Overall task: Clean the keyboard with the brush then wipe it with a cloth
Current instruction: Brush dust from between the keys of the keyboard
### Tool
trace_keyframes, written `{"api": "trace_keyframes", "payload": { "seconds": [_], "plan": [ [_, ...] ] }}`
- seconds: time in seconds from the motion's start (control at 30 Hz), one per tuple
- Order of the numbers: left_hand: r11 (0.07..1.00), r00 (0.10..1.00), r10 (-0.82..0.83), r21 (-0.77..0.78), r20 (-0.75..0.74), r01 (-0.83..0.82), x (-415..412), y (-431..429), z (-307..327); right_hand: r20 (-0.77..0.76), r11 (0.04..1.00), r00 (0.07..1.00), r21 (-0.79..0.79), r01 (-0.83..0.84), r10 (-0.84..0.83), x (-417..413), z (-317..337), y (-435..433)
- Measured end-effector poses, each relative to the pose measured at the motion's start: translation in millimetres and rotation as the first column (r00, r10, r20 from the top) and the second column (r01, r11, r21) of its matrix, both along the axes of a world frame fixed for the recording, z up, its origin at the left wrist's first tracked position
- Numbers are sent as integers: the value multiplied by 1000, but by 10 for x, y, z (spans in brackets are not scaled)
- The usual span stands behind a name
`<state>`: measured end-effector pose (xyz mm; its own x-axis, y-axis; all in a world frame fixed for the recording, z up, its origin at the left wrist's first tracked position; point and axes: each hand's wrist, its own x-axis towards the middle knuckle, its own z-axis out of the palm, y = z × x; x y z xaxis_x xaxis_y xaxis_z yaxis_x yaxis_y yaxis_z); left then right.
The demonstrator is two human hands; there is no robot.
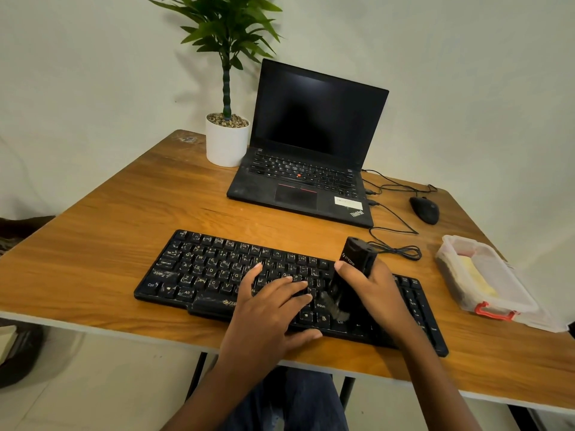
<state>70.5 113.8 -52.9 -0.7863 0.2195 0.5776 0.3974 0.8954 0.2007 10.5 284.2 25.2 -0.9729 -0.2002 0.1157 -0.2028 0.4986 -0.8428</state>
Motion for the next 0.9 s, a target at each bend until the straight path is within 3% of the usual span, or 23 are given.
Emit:
{"api": "trace_keyframes", "payload": {
  "seconds": [0.2,0.47,0.63,0.8,0.9],
  "plan": [
    [1000,1000,-2,5,-7,2,-1,2,1,-135,996,989,52,72,-64,-141,-15,-89],
    [1000,1000,-5,15,1,5,-3,-2,-7,-118,997,990,-3,74,-74,-199,-39,-113],
    [1000,1000,-3,15,-6,3,2,-4,-4,-13,1000,1000,7,15,-15,-193,-6,-98],
    [1000,1000,-8,21,-4,8,2,-8,-1,-115,999,993,44,3,2,-194,-7,-151],
    [1000,1000,-7,20,-1,7,4,-8,1,-5,998,1000,-48,-26,26,-167,2,-77]
  ]
}}
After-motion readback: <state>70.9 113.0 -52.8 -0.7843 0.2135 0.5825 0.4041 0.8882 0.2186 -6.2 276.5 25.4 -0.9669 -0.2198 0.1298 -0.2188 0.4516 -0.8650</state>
